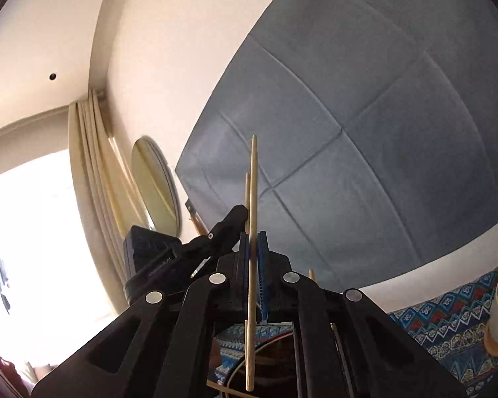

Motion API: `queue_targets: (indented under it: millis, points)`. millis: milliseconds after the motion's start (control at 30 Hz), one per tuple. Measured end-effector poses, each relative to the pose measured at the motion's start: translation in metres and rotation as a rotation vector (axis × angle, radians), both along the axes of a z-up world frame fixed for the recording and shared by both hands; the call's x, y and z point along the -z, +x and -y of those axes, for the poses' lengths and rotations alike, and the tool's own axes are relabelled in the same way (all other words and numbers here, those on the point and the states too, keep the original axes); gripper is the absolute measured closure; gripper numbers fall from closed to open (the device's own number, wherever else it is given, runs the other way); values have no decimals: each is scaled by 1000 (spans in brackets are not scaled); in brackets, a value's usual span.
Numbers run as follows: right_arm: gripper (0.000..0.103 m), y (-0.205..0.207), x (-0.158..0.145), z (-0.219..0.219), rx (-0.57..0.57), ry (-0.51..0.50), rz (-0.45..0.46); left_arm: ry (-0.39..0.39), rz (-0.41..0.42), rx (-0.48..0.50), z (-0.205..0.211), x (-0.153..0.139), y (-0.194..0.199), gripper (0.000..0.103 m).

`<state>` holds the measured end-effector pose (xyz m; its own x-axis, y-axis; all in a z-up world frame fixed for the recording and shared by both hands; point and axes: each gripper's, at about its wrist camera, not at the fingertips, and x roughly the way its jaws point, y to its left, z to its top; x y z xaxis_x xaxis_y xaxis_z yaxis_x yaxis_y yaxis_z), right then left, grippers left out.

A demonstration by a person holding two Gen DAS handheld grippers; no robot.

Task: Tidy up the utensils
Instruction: 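Lower both held sticks into the black holder and open both grippers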

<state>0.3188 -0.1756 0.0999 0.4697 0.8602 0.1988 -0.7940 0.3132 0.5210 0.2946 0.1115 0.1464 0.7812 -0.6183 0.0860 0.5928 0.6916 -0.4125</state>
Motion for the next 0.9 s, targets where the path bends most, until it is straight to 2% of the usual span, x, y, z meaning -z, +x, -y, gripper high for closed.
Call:
queue_targets:
  millis: [333, 633, 833, 900]
  points:
    - [98, 4, 20, -7, 4, -105, -26, 51, -50, 5, 2, 27, -2, 98]
    - [98, -8, 25, -17, 58, -298, -15, 193, -97, -44, 9, 37, -22, 98]
    - [98, -18, 17, -30, 89, -413, -1, 288, -160, -82, 15, 40, -32, 98]
    - [98, -21, 16, -35, 98, -455, 0, 318, -184, -121, 18, 41, -34, 98]
